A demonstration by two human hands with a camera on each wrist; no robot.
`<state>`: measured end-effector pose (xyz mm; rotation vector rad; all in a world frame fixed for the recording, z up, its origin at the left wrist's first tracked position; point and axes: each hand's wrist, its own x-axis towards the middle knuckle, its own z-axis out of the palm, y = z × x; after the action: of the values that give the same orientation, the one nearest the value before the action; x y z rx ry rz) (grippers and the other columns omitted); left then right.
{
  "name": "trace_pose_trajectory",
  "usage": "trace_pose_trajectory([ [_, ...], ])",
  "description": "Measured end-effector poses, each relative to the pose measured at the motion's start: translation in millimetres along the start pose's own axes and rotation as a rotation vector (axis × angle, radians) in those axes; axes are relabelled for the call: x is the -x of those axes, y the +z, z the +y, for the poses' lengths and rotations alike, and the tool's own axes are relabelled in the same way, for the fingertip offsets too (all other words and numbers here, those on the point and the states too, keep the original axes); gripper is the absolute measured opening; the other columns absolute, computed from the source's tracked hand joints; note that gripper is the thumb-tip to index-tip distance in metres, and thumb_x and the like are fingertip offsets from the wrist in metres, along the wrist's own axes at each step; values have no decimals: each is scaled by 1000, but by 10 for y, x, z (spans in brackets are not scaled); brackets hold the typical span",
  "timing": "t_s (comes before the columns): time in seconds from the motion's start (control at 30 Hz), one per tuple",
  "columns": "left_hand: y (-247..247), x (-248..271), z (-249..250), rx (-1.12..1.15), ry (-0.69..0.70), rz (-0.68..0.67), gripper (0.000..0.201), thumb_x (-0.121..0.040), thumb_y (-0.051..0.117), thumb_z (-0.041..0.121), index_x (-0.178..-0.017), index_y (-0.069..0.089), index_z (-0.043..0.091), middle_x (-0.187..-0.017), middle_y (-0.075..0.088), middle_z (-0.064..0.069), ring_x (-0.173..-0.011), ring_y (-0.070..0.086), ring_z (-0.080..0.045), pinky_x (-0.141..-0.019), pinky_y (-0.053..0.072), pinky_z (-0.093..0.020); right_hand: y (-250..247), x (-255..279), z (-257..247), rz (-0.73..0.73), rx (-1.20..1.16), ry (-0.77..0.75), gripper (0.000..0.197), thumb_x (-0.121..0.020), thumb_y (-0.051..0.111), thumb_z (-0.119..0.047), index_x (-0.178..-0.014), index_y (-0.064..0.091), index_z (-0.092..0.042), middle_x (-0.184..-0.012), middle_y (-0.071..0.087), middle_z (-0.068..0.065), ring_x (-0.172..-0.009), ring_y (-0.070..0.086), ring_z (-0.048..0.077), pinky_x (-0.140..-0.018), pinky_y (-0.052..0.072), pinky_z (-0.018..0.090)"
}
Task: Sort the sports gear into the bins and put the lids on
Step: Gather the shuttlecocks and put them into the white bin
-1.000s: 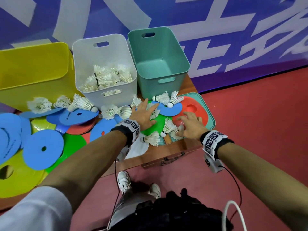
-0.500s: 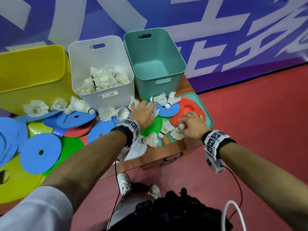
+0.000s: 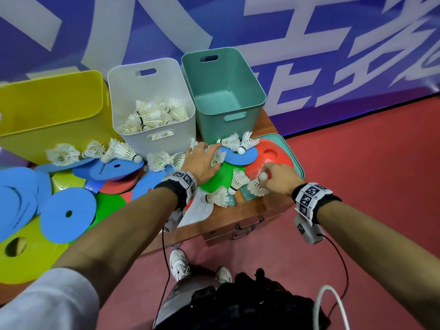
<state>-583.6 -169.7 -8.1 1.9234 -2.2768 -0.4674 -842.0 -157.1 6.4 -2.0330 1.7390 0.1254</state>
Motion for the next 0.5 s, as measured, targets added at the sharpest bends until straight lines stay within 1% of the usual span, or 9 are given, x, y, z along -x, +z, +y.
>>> trace_pose_trajectory([
  [0.07, -24, 31, -14, 40, 0, 11, 64, -91, 57, 41, -148, 30, 32, -137, 41, -16, -125, 44, -33, -105, 37, -44, -3, 28, -27, 12, -18, -3, 26, -83, 64, -33, -104, 56, -21, -95, 65, 3, -84, 57, 26, -68, 41, 32],
  [0.13, -66, 63, -23, 70, -12, 11, 66, -91, 58, 40, -149, 29, 33, -137, 39, -15, -123, 45, -31, -99, 42, -41, -6, 30, -52, 33, -12, -10, 24, -85, 62, -31, -106, 55, -21, -96, 64, 3, -82, 55, 25, -68, 40, 31],
  [0.2, -106, 92, -35, 63, -30, 19, 67, -91, 59, 41, -150, 28, 32, -137, 39, -14, -123, 45, -30, -95, 43, -39, -7, 18, -69, 65, 8, -4, 24, -87, 59, -30, -109, 55, -20, -97, 65, 5, -82, 54, 26, -69, 40, 31],
  [0.33, -151, 150, -64, 75, -22, 30, 66, -90, 59, 39, -149, 31, 31, -134, 40, -14, -121, 47, -31, -92, 43, -38, 4, 11, -75, 109, 35, 27, 25, -90, 56, -33, -111, 55, -20, -99, 67, 7, -90, 60, 31, -70, 40, 33],
  [0.5, -144, 184, -85, 77, -10, 24, 66, -89, 59, 43, -149, 32, 32, -129, 41, -13, -114, 49, -31, -86, 41, -33, 12, 42, -54, 132, 52, 45, 28, -91, 53, -36, -114, 54, -19, -98, 67, 9, -90, 60, 32, -68, 39, 33],
])
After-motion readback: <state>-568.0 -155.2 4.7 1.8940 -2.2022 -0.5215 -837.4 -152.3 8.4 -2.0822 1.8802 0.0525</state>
